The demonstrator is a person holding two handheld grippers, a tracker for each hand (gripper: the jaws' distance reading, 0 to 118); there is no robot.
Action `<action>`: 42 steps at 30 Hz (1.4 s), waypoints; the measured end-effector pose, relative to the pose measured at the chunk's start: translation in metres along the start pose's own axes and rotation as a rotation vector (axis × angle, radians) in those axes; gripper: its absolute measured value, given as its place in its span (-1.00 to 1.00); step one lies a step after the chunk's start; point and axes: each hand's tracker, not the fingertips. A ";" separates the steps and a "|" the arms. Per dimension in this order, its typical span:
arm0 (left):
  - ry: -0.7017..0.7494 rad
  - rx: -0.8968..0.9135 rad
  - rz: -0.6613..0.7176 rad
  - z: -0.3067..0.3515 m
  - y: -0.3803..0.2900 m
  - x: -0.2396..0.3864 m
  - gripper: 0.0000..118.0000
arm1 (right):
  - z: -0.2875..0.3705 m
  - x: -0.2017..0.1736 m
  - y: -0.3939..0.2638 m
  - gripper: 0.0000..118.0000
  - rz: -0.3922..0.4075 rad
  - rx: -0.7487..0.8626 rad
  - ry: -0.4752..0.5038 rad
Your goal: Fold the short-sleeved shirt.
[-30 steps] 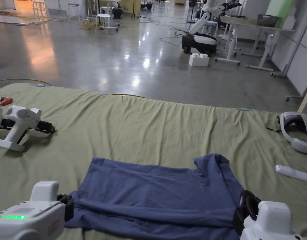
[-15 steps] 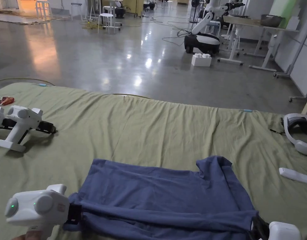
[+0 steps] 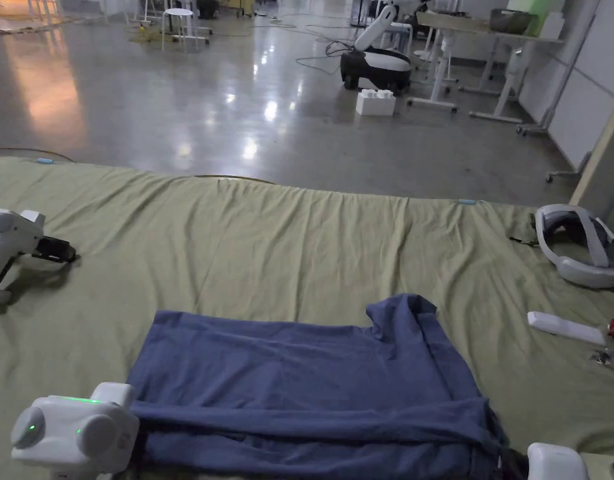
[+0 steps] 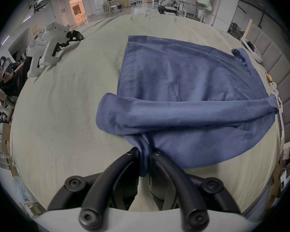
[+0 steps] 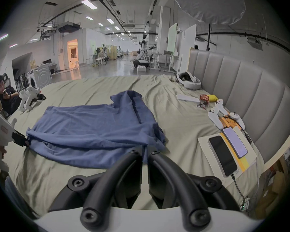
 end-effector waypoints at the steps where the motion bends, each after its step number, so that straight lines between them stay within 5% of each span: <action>1: -0.006 0.002 -0.002 0.002 -0.001 -0.002 -0.77 | -0.004 0.004 0.000 -0.76 -0.004 -0.021 -0.005; 6: -0.048 0.054 0.013 0.010 -0.003 -0.019 -0.77 | -0.040 0.023 0.002 0.04 -0.001 -0.179 0.042; 12: -0.075 0.098 0.035 0.038 -0.010 -0.015 -0.77 | -0.098 0.027 0.004 0.14 -0.025 -0.340 0.102; 16: -0.073 0.096 0.026 0.038 -0.013 -0.011 -0.77 | -0.137 0.026 0.003 0.13 -0.051 -0.425 0.109; 19: -0.071 0.090 0.025 0.035 -0.017 -0.008 -0.77 | -0.153 0.022 0.002 -0.12 -0.072 -0.469 0.138; 22: -0.070 0.090 0.033 0.034 -0.018 -0.008 -0.77 | -0.149 0.014 -0.001 -0.27 0.018 -0.439 0.134; 24: -0.071 0.097 0.046 0.037 -0.020 -0.006 -0.77 | -0.143 0.012 0.000 -0.68 0.003 -0.443 0.182; 42: -0.123 0.270 0.036 0.140 -0.008 -0.034 -0.78 | -0.020 0.025 0.059 -0.74 0.163 -0.280 0.204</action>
